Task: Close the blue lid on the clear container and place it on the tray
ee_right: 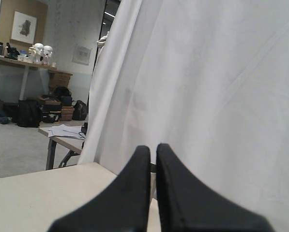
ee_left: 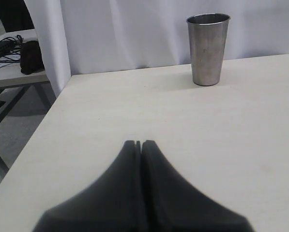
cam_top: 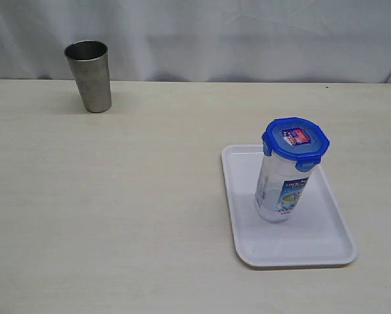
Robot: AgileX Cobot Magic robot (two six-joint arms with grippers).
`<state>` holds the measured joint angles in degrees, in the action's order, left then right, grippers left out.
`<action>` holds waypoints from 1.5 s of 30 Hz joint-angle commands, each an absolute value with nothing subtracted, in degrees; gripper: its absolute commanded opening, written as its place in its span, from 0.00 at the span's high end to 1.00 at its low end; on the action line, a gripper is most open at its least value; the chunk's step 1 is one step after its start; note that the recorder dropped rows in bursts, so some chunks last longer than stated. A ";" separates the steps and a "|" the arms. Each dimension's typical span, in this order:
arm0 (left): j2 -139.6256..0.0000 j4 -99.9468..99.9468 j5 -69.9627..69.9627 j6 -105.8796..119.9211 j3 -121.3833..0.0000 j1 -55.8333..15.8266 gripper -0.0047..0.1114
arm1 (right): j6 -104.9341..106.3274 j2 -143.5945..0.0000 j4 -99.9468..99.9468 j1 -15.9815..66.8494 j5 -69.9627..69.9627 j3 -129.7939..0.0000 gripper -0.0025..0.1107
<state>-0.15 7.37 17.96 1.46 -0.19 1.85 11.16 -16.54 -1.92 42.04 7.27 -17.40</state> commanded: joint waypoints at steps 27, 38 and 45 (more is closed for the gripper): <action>0.00 6.85 17.81 1.22 0.00 1.85 0.96 | 6.78 -11.90 -1.93 26.22 28.98 0.00 0.94; 0.00 8.07 17.69 1.22 0.00 1.85 0.96 | 2.26 0.00 -2.16 4.81 -17.38 0.00 0.94; 0.00 7.96 17.69 1.22 0.00 1.85 0.96 | -0.50 0.00 -2.15 4.81 -19.50 0.00 0.94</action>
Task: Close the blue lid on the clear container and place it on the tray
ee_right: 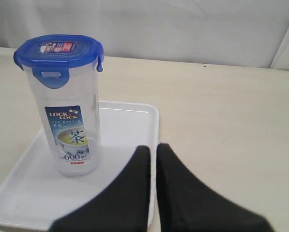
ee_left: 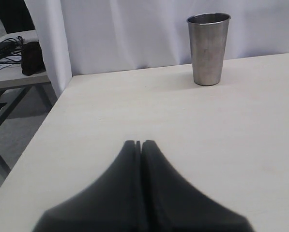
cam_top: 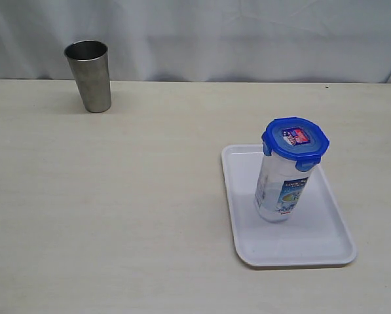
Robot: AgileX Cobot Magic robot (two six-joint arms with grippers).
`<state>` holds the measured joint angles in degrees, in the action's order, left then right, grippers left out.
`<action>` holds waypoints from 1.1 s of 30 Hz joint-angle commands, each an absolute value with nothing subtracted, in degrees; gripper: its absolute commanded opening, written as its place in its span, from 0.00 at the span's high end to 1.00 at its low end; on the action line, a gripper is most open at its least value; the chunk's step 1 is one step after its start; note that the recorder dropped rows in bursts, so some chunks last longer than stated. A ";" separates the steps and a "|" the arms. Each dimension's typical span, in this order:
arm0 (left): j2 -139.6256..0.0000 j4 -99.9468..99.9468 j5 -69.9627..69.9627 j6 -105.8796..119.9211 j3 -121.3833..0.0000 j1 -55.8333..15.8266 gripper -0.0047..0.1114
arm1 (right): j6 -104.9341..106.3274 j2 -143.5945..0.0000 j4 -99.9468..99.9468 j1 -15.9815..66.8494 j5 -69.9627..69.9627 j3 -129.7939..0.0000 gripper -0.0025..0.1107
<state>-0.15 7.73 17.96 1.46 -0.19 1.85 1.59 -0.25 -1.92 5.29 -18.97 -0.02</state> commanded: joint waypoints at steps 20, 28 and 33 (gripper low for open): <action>0.00 7.96 17.69 1.22 0.00 1.85 0.96 | 1.90 0.00 -2.15 4.81 -19.85 0.00 0.94; 0.00 8.07 17.69 1.22 0.00 1.85 0.96 | 1.68 0.00 -1.90 4.81 -19.85 0.00 0.94; 0.00 8.07 17.69 1.22 0.00 1.85 0.96 | 0.68 0.00 -1.74 4.81 -19.85 0.00 0.94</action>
